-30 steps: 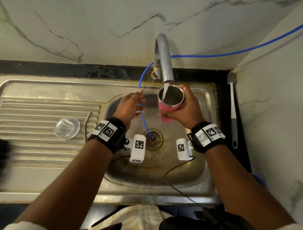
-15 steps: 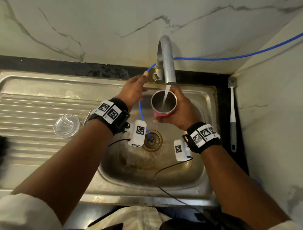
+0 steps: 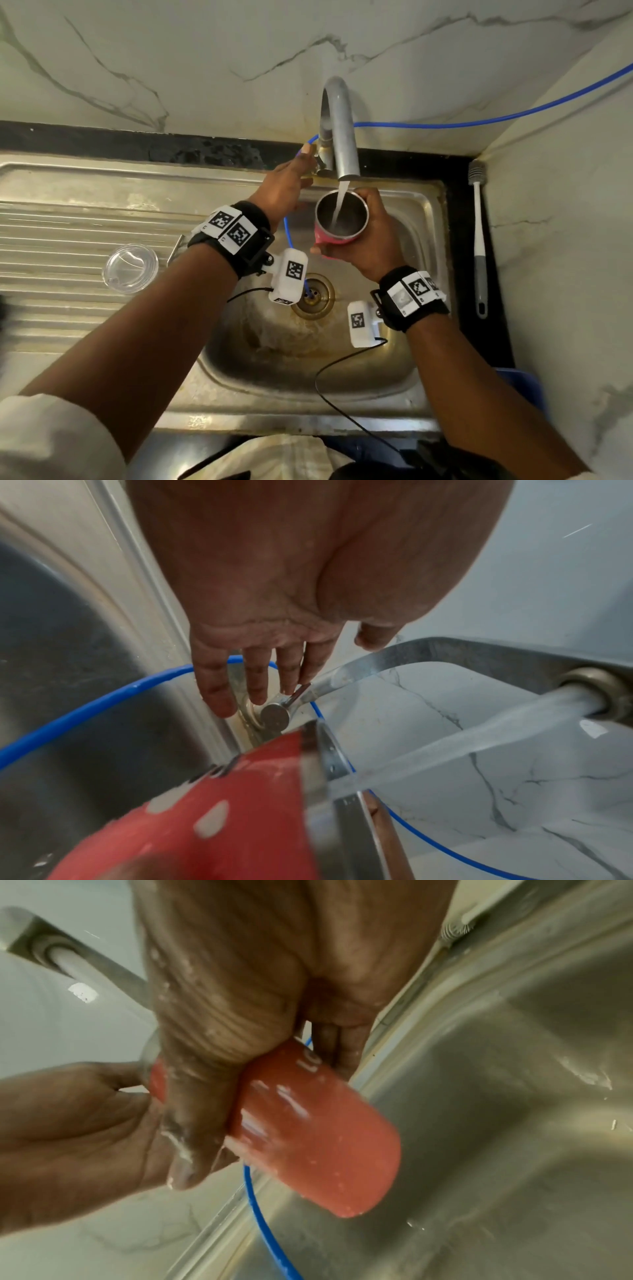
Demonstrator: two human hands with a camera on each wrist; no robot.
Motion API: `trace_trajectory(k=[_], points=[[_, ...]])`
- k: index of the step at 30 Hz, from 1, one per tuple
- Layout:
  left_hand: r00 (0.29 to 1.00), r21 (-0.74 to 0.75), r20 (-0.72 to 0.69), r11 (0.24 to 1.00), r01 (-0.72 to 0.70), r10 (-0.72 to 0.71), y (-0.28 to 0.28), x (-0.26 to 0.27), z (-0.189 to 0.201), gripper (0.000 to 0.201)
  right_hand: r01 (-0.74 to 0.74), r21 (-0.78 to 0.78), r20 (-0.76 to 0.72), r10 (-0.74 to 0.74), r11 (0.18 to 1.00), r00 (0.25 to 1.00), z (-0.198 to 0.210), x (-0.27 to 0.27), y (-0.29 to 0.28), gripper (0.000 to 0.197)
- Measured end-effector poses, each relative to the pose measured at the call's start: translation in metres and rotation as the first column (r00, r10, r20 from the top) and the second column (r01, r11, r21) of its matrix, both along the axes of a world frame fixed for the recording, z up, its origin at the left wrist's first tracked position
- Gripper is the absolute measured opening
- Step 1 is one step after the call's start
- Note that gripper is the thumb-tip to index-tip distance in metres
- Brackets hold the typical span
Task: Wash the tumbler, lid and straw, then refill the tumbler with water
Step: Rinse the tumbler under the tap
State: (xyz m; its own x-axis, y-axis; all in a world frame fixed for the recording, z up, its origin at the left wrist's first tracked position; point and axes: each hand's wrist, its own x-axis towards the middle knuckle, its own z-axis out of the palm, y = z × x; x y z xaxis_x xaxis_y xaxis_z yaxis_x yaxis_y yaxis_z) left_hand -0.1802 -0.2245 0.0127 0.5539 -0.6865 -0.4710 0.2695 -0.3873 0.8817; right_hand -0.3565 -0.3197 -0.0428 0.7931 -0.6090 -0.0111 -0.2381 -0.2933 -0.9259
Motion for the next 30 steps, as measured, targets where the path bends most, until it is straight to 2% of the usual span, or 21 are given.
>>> trace_trajectory(k=[3, 6, 9, 10, 13, 16, 18, 20, 22, 24, 25, 26, 27, 29, 30], points=[[1.000, 0.000, 0.006, 1.000, 0.009, -0.009, -0.002, 0.001, 0.001, 0.072, -0.050, 0.025, -0.020, 0.051, 0.998, 0.998, -0.002, -0.002, -0.004, 0.094], [0.999, 0.015, 0.033, 0.999, 0.043, -0.043, -0.005, 0.001, -0.001, 0.069, 0.017, 0.023, 0.036, -0.018, 1.000, 0.999, -0.006, -0.005, -0.001, 0.096], [0.995, 0.037, 0.029, 0.995, 0.092, -0.093, -0.007, -0.003, 0.001, 0.079, -0.106, 0.037, -0.048, 0.108, 0.994, 0.993, -0.015, -0.008, 0.006, 0.093], [0.992, 0.050, 0.047, 0.992, 0.113, -0.116, -0.008, -0.004, 0.001, 0.084, -0.097, 0.055, -0.047, 0.100, 0.994, 0.994, -0.019, -0.010, 0.008, 0.093], [0.976, 0.089, 0.103, 0.980, 0.181, -0.189, -0.009, -0.003, -0.002, 0.084, 0.059, 0.081, 0.046, -0.063, 0.995, 0.997, -0.026, -0.011, 0.013, 0.091], [0.925, 0.129, 0.218, 0.949, 0.288, -0.310, -0.009, -0.004, -0.001, 0.059, 0.004, 0.145, -0.013, -0.002, 0.989, 1.000, -0.027, -0.011, 0.016, 0.089], [0.923, 0.129, 0.244, 0.953, 0.273, -0.298, -0.004, -0.005, 0.000, 0.053, 0.093, 0.271, -0.065, -0.078, 0.958, 0.995, -0.030, -0.013, 0.015, 0.083], [0.959, 0.126, 0.186, 0.974, 0.191, -0.212, 0.008, -0.012, 0.001, 0.060, 0.270, 0.417, -0.141, -0.232, 0.868, 0.962, -0.030, -0.014, 0.017, 0.080], [0.969, 0.152, 0.121, 0.969, 0.196, -0.215, 0.023, -0.025, -0.005, 0.059, 0.340, 0.591, -0.212, -0.266, 0.732, 0.940, -0.028, -0.014, 0.021, 0.073], [0.963, 0.153, 0.009, 0.952, 0.266, -0.270, 0.038, -0.042, -0.012, 0.044, 0.371, 0.755, -0.285, -0.239, 0.540, 0.928, -0.021, -0.012, 0.024, 0.061], [0.945, 0.163, 0.003, 0.933, 0.322, -0.326, 0.045, -0.050, -0.017, 0.045, 0.401, 0.812, -0.330, -0.233, 0.425, 0.915, -0.018, -0.012, 0.025, 0.060], [0.915, 0.197, 0.062, 0.904, 0.380, -0.398, 0.049, -0.056, -0.020, 0.056, 0.426, 0.849, -0.367, -0.231, 0.312, 0.901, -0.017, -0.013, 0.025, 0.063], [0.863, 0.256, 0.188, 0.871, 0.419, -0.470, 0.053, -0.060, -0.027, 0.072, 0.443, 0.867, -0.394, -0.230, 0.228, 0.890, -0.020, -0.015, 0.025, 0.069], [0.732, 0.320, 0.431, 0.848, 0.423, -0.528, 0.055, -0.066, -0.039, 0.092, 0.441, 0.890, -0.408, -0.228, 0.118, 0.884, -0.026, -0.018, 0.027, 0.081], [0.706, 0.299, 0.498, 0.864, 0.404, -0.503, 0.055, -0.067, -0.040, 0.094, 0.426, 0.902, -0.402, -0.222, 0.072, 0.888, -0.028, -0.020, 0.028, 0.087]])
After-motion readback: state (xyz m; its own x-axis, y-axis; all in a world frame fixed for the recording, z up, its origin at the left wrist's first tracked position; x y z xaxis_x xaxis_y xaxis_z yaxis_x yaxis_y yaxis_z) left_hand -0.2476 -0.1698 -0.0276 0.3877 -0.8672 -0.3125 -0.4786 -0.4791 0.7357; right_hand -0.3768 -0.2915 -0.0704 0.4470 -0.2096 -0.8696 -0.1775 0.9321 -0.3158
